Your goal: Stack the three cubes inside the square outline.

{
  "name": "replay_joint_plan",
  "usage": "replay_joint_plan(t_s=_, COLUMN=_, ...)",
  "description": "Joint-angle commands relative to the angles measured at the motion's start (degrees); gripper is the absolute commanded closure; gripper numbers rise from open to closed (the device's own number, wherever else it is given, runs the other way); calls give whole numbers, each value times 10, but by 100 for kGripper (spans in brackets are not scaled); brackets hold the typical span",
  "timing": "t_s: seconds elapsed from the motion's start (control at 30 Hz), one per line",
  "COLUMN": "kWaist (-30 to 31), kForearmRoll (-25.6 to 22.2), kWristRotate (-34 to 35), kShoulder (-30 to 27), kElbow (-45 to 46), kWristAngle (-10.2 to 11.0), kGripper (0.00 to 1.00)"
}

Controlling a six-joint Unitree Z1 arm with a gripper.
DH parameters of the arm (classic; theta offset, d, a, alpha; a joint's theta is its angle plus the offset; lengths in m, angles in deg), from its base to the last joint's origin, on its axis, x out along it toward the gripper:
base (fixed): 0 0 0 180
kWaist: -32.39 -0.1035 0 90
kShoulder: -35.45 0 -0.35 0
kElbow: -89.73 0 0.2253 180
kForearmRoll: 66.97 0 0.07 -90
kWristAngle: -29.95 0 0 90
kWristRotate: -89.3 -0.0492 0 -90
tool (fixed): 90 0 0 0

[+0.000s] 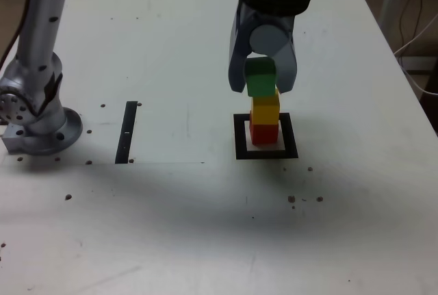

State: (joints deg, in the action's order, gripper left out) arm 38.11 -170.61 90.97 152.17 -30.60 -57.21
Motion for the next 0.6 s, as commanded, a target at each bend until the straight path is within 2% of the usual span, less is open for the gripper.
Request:
replay_joint_plan(t_s=0.0, kWaist=1, kForearmRoll=-3, kWristRotate=-1, kShoulder=4, kElbow=-2, kWristAngle=0, kGripper=99)
replay_joint_plan(t_s=0.33, kWaist=1, kForearmRoll=2, kWristRotate=-1, kShoulder=13, kElbow=-2, kWristAngle=-13, kGripper=96)
replay_joint_plan(t_s=0.57, kWaist=1, kForearmRoll=7, kWristRotate=-1, kShoulder=13, kElbow=-1, kWristAngle=-15, kGripper=95)
